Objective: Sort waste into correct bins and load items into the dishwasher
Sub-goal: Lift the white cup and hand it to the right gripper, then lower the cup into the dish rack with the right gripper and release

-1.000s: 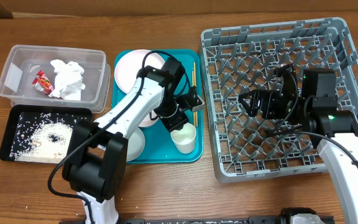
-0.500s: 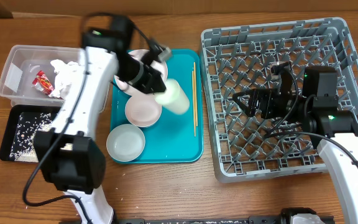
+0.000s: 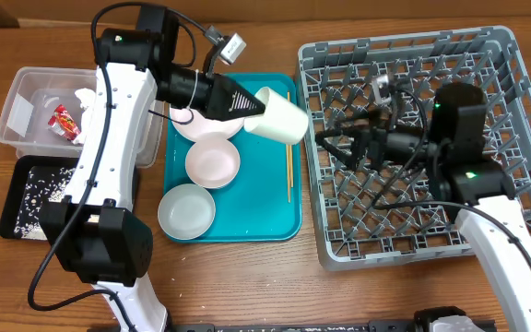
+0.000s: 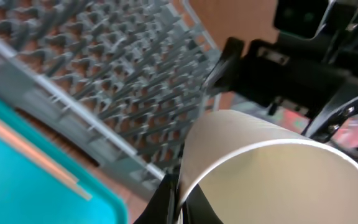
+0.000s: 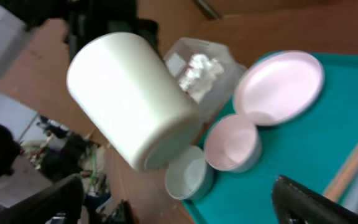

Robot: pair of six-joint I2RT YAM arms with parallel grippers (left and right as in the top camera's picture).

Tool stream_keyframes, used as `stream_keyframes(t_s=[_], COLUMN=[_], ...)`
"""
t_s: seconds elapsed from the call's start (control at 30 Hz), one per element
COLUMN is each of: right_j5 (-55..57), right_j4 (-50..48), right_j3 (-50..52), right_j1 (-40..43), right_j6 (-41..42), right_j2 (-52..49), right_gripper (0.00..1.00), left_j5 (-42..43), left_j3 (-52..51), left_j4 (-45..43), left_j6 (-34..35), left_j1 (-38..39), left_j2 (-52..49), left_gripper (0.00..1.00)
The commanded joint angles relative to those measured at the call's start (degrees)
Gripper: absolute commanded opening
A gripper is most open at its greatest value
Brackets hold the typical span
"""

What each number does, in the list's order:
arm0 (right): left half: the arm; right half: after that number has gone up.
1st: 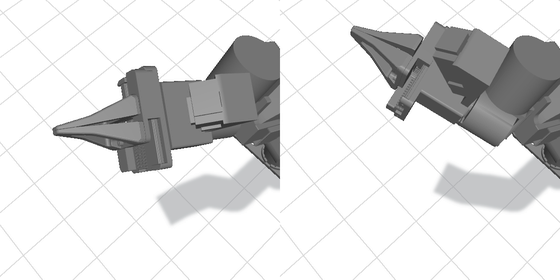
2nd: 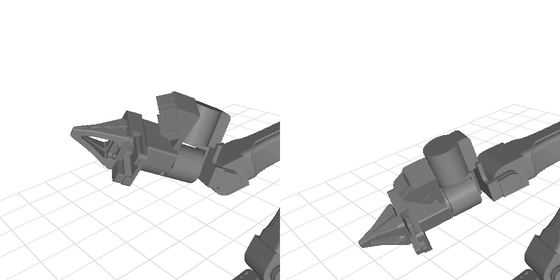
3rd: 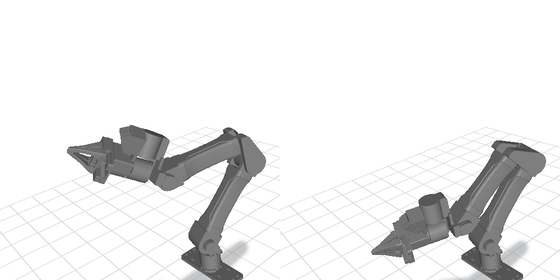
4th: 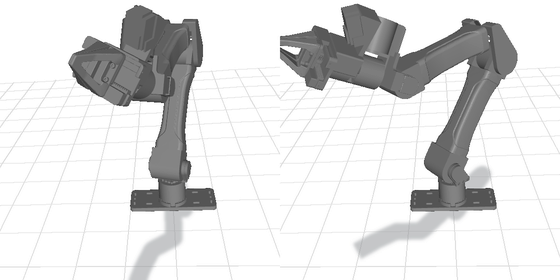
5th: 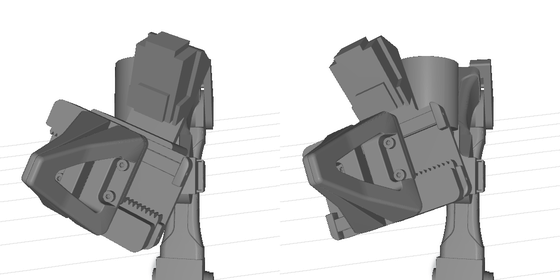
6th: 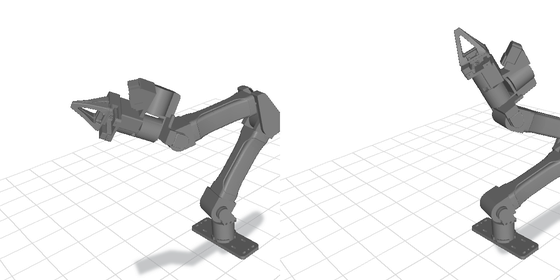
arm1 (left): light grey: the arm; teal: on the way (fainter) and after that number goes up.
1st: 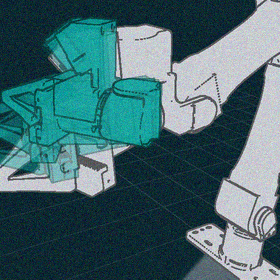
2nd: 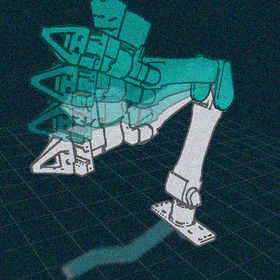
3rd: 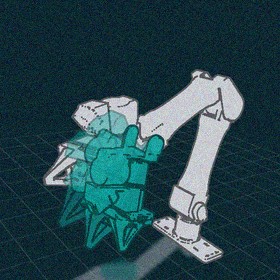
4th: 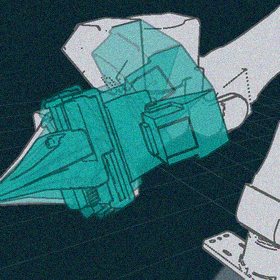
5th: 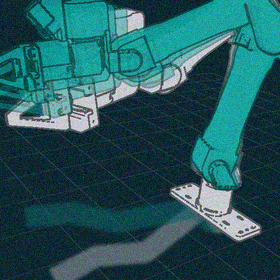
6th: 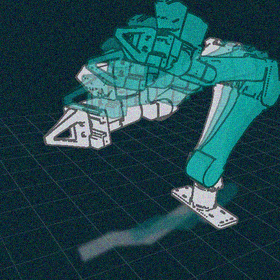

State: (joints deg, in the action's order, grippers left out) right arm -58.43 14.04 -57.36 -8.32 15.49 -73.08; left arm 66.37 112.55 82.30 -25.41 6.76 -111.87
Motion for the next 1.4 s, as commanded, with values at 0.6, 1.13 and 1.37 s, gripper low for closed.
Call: stream_keyframes(t_s=[0.6, 1.13, 1.37], right_j5=[-4.7, -1.6, 16.4], right_j4=[-16.5, -17.4, -3.0], right_j3=[-1.1, -1.1, -1.1], right_j1=[-6.5, -6.4, -3.5], right_j6=[6.0, 6.0, 7.1], right_j2=[-1.0, -1.0, -1.0], right_gripper=[0.74, 0.51, 0.48], left_j5=[13.0, 9.7, -1.0], left_j3=[1.2, 1.2, 1.2], left_j4=[0.6, 0.5, -0.5], left_j6=[-0.3, -0.3, -0.2], left_j1=[3.8, 3.7, 0.9], left_j2=[0.8, 0.8, 0.8], left_gripper=[0.04, 0.27, 0.34])
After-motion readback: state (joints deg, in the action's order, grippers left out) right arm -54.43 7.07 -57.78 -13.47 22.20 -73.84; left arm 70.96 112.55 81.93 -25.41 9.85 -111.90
